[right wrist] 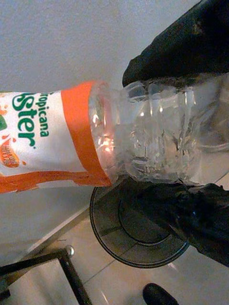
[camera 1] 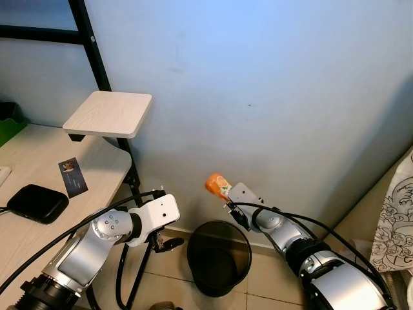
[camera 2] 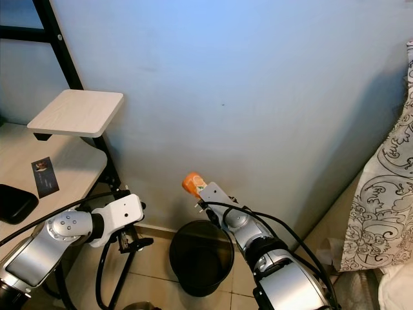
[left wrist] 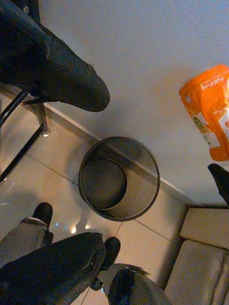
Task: Clean up the room
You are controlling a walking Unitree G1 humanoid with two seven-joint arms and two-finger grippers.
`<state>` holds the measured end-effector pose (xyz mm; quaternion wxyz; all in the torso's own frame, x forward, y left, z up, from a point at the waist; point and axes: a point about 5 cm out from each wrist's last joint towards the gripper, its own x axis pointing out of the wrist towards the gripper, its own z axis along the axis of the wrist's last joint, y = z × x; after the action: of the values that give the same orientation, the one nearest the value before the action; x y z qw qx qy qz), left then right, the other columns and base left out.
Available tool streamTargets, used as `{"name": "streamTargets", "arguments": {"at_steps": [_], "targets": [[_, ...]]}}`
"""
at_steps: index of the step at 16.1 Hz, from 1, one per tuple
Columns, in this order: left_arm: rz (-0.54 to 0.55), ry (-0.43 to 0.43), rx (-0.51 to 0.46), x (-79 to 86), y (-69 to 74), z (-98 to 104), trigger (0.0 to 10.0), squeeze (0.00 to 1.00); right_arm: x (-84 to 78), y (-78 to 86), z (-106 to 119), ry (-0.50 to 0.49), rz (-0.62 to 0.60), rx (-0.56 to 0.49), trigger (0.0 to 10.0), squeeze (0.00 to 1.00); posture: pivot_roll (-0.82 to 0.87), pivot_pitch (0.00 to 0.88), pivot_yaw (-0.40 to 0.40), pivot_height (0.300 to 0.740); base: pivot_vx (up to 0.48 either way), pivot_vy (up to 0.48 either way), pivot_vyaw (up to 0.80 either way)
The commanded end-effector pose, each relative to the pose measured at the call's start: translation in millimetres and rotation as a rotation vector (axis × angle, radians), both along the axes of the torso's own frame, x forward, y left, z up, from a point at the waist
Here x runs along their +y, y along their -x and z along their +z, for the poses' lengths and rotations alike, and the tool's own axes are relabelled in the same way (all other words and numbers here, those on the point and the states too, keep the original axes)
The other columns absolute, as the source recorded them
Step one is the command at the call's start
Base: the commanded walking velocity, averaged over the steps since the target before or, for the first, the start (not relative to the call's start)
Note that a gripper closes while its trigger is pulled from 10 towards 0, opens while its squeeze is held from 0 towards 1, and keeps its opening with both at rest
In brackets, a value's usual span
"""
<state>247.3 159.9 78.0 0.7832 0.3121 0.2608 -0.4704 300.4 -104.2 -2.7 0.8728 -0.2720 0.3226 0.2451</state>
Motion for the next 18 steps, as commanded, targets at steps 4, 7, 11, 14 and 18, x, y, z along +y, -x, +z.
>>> {"name": "streamTargets", "arguments": {"at_steps": [4, 7, 11, 14, 18], "targets": [[-0.004, 0.001, -0.021, 1.3, -2.0, 6, 10.0, 0.00, 2.5, -6.0, 6, 0.019, 0.009, -0.032, 10.0, 1.00, 0.13, 0.000, 0.005, 0.740, 0.000, 0.000, 0.00], [-0.004, 0.002, -0.021, 2.4, -2.7, 6, 10.0, 0.00, 3.8, -5.1, 5, 0.016, 0.012, -0.030, 10.0, 1.00, 0.13, 0.000, 0.009, 0.740, 0.000, 0.000, 0.00], [-0.005, 0.000, -0.019, 3.7, -3.1, 5, 10.0, 0.00, 5.4, -2.5, 2, 0.015, 0.016, -0.021, 10.0, 1.00, 0.13, 0.000, 0.012, 0.740, 0.000, 0.000, 0.00], [0.004, 0.005, -0.024, 3.8, -3.0, 5, 10.0, 0.00, 1.8, -1.7, 1, 0.002, 0.002, -0.022, 10.0, 1.00, 0.13, 0.000, 0.013, 0.740, 0.000, 0.000, 0.00], [0.229, 0.146, -0.182, -5.1, -11.9, 9, 10.0, 0.00, -15.1, -15.2, 24, -0.183, -0.150, -0.190, 10.0, 1.00, 0.13, 0.000, 0.009, 0.740, 0.000, 0.000, 0.00]]}}
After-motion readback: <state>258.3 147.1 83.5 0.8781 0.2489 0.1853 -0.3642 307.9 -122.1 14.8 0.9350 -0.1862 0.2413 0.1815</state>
